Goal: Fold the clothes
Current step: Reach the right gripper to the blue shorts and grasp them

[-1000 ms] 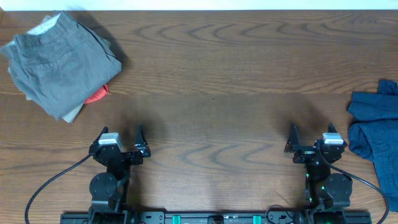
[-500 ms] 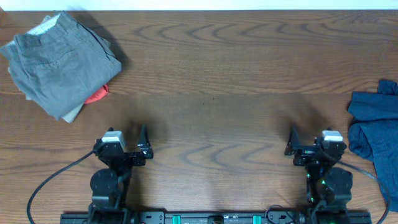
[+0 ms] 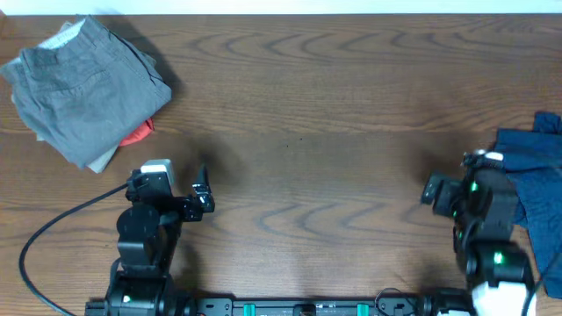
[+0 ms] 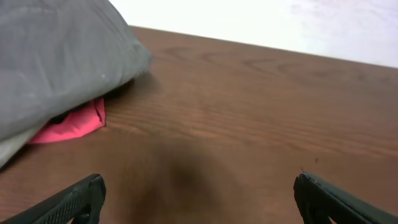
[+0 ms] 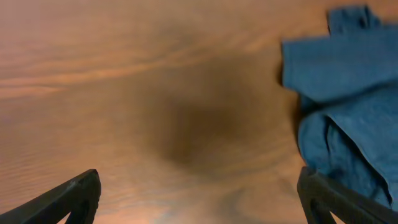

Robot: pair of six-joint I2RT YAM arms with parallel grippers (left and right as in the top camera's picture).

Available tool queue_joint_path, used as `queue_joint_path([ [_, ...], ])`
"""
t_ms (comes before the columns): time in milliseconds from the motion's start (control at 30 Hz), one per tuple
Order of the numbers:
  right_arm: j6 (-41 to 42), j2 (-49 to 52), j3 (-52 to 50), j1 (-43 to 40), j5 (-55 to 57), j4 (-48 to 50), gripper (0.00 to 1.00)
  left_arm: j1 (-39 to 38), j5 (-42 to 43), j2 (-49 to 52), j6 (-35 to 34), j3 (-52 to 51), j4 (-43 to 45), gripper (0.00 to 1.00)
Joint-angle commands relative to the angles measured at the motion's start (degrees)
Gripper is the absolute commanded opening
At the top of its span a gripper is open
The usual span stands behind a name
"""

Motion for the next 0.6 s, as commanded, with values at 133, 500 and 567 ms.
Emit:
queue_joint_path([
  [133,2.4,14.4,4.8,-5.0,-1.2,1.5,0.95,0.3,0.4,1.3,-0.7,1.2,-0.1,0.98],
  [500,19.8,34.1,4.8,-16.3,18.3,2.1,0.96,0.3,0.3,1.3,-0.7,1.2,-0.1,0.98],
  [567,19.7,37.0,4.8,-18.3,18.3,4.2,0.99,0.3,0.3,1.3,-0.7,1.2,-0.1,0.98],
])
